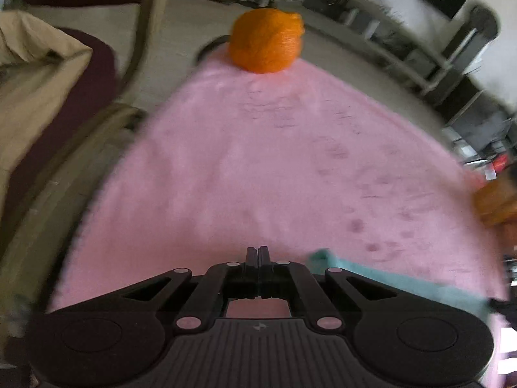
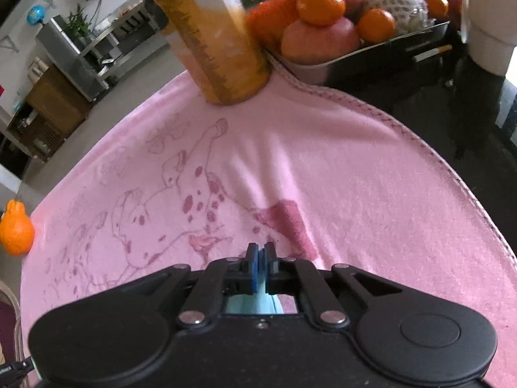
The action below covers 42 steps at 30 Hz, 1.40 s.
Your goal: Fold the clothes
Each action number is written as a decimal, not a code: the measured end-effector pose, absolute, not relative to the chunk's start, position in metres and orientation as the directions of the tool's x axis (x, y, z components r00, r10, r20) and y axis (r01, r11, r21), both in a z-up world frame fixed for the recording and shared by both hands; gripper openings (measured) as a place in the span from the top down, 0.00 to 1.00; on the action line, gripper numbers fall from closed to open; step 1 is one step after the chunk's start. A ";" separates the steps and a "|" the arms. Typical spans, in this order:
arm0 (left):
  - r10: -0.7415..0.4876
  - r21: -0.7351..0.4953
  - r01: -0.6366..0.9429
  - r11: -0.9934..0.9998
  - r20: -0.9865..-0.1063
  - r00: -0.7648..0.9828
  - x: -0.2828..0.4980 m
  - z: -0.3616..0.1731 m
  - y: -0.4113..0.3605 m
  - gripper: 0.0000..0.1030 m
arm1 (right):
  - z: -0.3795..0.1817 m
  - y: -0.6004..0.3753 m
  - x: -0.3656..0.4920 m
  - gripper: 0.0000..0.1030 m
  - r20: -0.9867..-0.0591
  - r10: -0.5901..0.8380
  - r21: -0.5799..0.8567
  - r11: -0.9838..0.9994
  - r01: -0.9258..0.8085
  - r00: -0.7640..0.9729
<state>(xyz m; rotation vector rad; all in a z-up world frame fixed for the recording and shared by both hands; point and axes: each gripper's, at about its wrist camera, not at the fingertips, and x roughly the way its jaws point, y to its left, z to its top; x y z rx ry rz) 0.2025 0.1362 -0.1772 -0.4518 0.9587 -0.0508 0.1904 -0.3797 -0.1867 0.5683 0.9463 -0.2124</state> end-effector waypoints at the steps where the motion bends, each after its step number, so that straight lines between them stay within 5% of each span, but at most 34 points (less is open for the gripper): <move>1: -0.273 -0.434 -0.149 0.889 -0.761 0.588 0.202 -0.175 0.137 0.89 | -0.186 -0.380 0.190 0.96 -0.812 0.080 0.373 0.832 0.410 0.578; 3: -0.315 -0.475 -0.124 0.871 -0.735 0.601 0.201 -0.170 0.134 0.79 | -0.186 -0.380 0.188 0.96 -0.809 0.096 0.390 0.825 0.409 0.580; 21: -0.343 -0.479 -0.146 0.865 -0.779 0.524 0.208 -0.181 0.129 0.85 | -0.190 -0.387 0.185 0.95 -0.814 0.132 0.420 0.807 0.416 0.566; 26: -0.368 -0.479 -0.092 0.873 -0.771 0.519 0.209 -0.181 0.120 0.72 | -0.190 -0.386 0.185 0.95 -0.816 0.128 0.412 0.814 0.410 0.564; 28: -0.362 -0.466 -0.089 0.880 -0.780 0.510 0.211 -0.185 0.117 0.78 | -0.189 -0.386 0.185 0.95 -0.817 0.124 0.405 0.818 0.408 0.563; 30: -0.355 -0.459 -0.090 0.884 -0.784 0.509 0.212 -0.187 0.116 0.95 | -0.189 -0.385 0.184 0.95 -0.818 0.121 0.402 0.820 0.408 0.562; 42: -0.181 -0.344 -0.225 0.912 -0.828 0.531 0.209 -0.184 0.129 0.93 | -0.186 -0.387 0.187 1.00 -0.846 -0.009 0.280 0.844 0.458 0.534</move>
